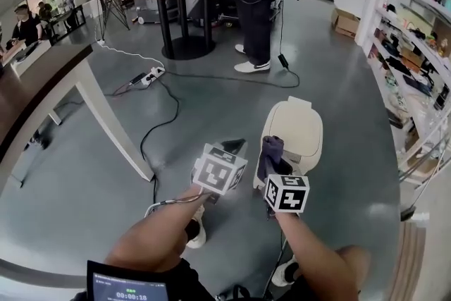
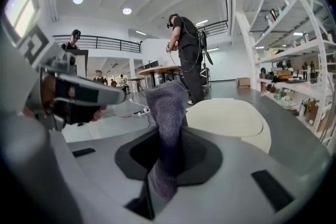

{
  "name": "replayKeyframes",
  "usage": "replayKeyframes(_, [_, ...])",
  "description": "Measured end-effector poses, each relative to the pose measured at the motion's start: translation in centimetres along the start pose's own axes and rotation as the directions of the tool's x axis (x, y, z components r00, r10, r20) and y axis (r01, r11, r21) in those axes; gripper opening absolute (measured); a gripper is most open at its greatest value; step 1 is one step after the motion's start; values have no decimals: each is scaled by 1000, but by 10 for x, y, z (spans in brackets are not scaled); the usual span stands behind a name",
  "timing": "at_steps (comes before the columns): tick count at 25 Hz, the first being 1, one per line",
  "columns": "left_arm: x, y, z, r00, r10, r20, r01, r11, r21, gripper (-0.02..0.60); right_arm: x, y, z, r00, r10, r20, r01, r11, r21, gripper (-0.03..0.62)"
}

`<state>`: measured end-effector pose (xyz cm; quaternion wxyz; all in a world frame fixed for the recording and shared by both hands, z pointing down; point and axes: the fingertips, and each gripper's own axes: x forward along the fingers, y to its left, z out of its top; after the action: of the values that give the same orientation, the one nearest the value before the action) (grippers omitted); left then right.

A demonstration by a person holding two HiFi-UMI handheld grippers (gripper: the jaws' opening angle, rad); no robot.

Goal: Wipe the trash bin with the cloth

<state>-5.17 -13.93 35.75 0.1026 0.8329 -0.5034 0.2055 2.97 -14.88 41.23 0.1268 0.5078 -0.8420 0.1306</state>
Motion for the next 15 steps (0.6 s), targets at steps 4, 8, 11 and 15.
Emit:
replayKeyframes(4, [-14,17,1,999,25,22,-24,999,-40,-3,20,7,-21,996,-81,20,83,989,-125,75])
replayKeyframes(8, [-25,29,-2,998,45,33,-43,997,-60,-2,41,21,-44,995,-96,-2,95,985,-143,75])
replayKeyframes(11, [-34,46,-8,997,70,31,-67,995,-67,-2,52,33,-50,995,-100,3,99,983,-157,75])
replayKeyframes(15, [-47,71,-18,992,124,25,-121,988,-92,-3,65,32,-59,994,-113,-11,111,986,-128,75])
